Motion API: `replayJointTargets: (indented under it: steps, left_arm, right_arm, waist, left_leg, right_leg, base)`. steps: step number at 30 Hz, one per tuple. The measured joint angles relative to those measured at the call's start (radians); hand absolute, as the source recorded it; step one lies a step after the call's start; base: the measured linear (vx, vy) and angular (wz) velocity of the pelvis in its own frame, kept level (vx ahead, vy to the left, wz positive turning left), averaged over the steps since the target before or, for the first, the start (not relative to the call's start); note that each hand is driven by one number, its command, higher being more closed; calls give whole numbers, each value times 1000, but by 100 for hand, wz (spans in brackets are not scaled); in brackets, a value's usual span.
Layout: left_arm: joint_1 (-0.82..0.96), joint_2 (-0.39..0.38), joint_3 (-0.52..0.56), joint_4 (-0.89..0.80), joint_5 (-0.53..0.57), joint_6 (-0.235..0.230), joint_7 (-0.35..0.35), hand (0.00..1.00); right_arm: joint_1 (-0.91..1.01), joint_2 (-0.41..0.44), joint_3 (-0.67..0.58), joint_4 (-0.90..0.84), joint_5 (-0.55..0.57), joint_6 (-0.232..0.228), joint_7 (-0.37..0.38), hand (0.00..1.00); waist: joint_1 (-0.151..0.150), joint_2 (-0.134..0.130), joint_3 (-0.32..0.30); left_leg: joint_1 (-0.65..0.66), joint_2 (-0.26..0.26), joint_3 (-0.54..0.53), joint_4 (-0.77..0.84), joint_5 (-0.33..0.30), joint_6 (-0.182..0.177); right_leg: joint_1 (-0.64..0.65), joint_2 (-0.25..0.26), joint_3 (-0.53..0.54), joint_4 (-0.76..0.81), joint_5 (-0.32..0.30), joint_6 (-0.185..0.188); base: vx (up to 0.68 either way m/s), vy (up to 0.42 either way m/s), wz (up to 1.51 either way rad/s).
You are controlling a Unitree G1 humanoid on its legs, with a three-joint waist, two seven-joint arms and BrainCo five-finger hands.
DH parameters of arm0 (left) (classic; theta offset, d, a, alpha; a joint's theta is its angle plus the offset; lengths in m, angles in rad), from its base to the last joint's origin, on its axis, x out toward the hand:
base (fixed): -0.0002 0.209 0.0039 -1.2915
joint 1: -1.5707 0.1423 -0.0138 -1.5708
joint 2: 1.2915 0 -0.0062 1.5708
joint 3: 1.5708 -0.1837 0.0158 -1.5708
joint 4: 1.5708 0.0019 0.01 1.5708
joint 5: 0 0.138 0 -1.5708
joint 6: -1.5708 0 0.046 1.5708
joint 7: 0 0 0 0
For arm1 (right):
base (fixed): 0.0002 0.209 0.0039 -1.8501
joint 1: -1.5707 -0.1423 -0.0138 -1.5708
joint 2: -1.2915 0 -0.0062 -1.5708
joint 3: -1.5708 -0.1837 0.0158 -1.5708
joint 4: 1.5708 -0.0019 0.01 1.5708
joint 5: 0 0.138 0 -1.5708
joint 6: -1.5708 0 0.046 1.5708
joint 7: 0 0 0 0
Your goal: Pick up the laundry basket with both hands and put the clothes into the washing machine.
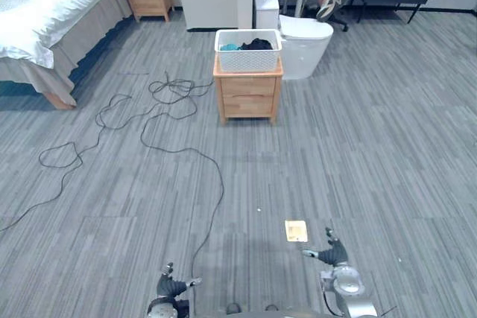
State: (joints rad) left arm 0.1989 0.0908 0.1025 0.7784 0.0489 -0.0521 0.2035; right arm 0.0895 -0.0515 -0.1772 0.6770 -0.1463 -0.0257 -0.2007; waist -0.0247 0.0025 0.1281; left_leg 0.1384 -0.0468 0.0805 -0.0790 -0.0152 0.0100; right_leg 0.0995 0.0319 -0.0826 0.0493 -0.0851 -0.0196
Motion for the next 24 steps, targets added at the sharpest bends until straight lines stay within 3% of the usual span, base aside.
replayJointTargets:
  steps: [7,20,23,24]
  left_arm:
    - [-4,0,26,-2,-15,0,0,0]
    - [-2,-11,20,-61,-29,4,-2,0]
    - [-3,-14,19,-98,-43,5,-2,0]
    - [-3,-19,19,-115,-45,5,-1,0]
  right_arm:
    - [-6,3,-100,25,70,12,-17,0]
    - [-34,25,-150,53,112,15,-35,0]
    - [-47,33,-163,53,120,20,-47,0]
    - [-56,30,-170,53,129,28,-56,0]
  waist:
    - [-12,-1,0]
    - [-6,-16,17]
    - [12,-14,24]
    - [15,-8,34]
  left_leg:
    - [8,-2,0,-12,3,4]
    - [-52,-4,5,-1,-2,4]
    - [-120,0,30,88,-63,25]
    - [-145,3,48,134,-97,31]
  right_leg:
    - [0,0,-4,-6,0,1]
    - [-42,-3,-3,-14,0,3]
    - [-90,-5,10,10,-7,12]
    - [-106,-7,22,41,-24,30]
  base:
    - [38,-8,2]
    - [-10,0,0]
    - [4,14,-17]
    - [22,32,-33]
